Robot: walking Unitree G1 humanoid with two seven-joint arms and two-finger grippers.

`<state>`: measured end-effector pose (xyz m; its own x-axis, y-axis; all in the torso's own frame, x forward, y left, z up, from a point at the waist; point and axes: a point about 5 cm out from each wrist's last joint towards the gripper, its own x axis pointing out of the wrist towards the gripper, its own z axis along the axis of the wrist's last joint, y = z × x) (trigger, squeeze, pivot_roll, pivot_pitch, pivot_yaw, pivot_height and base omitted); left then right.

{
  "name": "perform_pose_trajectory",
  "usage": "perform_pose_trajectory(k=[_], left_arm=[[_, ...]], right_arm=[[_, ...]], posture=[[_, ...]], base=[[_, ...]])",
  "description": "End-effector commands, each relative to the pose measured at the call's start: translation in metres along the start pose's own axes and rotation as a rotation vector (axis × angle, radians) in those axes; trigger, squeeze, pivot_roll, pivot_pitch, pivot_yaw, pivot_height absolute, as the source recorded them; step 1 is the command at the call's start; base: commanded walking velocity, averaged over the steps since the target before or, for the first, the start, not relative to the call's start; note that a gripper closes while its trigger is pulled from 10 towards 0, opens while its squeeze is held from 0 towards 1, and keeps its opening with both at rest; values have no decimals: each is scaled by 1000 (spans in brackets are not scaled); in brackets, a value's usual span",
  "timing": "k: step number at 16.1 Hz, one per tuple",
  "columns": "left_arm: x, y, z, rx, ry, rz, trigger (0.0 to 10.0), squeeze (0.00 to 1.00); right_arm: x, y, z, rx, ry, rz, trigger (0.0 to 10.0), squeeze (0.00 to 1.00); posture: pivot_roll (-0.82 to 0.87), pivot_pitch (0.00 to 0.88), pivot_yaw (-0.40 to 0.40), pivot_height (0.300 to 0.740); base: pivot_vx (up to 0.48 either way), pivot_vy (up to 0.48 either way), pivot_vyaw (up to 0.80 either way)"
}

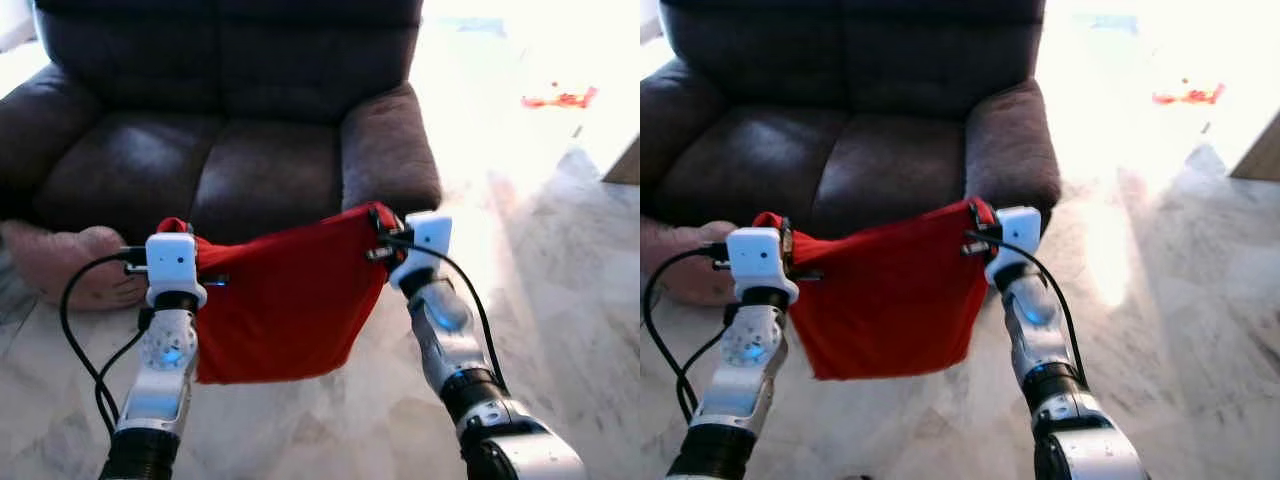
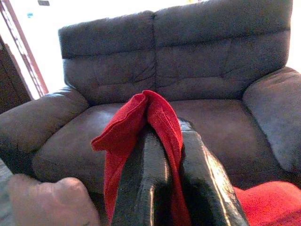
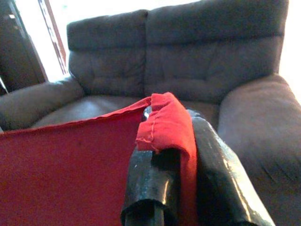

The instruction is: Move the pillow to the sofa from floor

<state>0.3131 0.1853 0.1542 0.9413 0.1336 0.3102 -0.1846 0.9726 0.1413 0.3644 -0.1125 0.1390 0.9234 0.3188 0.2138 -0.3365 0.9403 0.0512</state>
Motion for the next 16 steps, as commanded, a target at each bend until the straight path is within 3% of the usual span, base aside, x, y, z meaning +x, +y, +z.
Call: perform_pose_trajectory(k=[1,5,7,11,13,15,16], left_arm=[[8,3,24,27,-108,15,10000,0],[8,4,32,42,-131,21,10000,0],[10,4,36,50,-140,18,10000,0],[13,3,42,53,-158,19,10000,0],[14,4,44,54,-160,22,10000,0],[14,5,44,52,-161,23,10000,0],[14,5,44,50,-160,24,10000,0]], right_arm=[[5,-9,22,-5,-108,-36,10000,0],[4,-3,25,-54,-124,8,10000,0],[6,-1,26,-2,-126,4,10000,0],[6,1,28,-37,-125,29,10000,0],[6,4,29,-60,-128,50,10000,0],[7,6,27,-4,-118,49,10000,0],[7,5,28,-26,-125,45,10000,0]], posture=[[92,112,-42,740],[95,112,-43,740],[95,112,-43,740],[94,109,-45,740],[93,106,-45,740],[95,101,-45,740],[96,99,-45,740]], base=[[349,0,0],[405,0,383],[441,0,316],[448,0,0],[454,0,628],[458,0,400],[458,0,0]])
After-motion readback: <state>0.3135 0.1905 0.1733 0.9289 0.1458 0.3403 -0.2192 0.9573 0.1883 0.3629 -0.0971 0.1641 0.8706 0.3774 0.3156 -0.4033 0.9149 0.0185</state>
